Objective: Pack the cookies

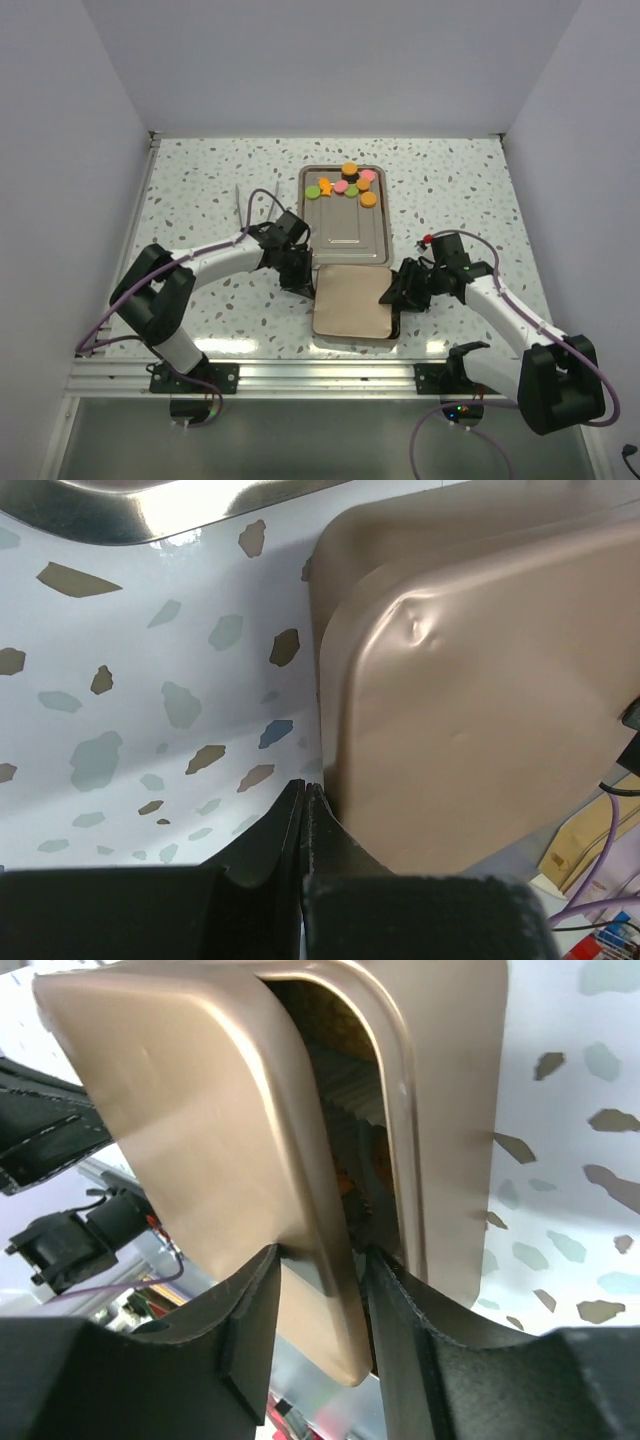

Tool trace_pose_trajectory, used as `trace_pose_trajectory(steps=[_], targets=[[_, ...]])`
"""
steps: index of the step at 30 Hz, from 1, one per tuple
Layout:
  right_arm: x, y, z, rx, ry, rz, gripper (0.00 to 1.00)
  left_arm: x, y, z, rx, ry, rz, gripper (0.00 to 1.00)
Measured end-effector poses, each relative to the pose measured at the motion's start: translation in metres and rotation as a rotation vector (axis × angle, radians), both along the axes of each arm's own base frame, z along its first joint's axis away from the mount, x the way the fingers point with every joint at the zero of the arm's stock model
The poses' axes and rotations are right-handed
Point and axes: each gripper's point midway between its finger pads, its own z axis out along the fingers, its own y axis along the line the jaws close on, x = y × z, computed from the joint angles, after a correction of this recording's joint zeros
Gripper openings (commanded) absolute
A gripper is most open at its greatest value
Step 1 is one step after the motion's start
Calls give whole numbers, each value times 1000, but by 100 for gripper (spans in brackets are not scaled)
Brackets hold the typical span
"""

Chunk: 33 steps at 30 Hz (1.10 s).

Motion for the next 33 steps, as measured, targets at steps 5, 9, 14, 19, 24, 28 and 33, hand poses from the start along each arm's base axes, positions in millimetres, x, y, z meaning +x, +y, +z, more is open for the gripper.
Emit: trace_pose_trajectory(steps=[5,9,14,19,24,28,33], targets=[[-1,-5,-2,-36,17,-12,55,0,-2,0,-1,0,-4,0],[-2,-13,-1,-87,29,-20,59,2,-4,1,-4,-4,-6,0],[-4,-24,2,-157,41,-31,66,4,-6,2,-5,-5,-7,0],[-6,-31,7,-204,52,-33,77,5,-10,2,-5,-4,-13,0],[-5,-33,19,-214,33,-33,84,9,-16,4,-11,-11,-20,0],[0,-33,38,-203,-16,-36,86,13,-25,8,-21,-22,-32,0],[9,-41,58,-239,-103,-72,81,15,-36,9,-25,-27,-50,0]])
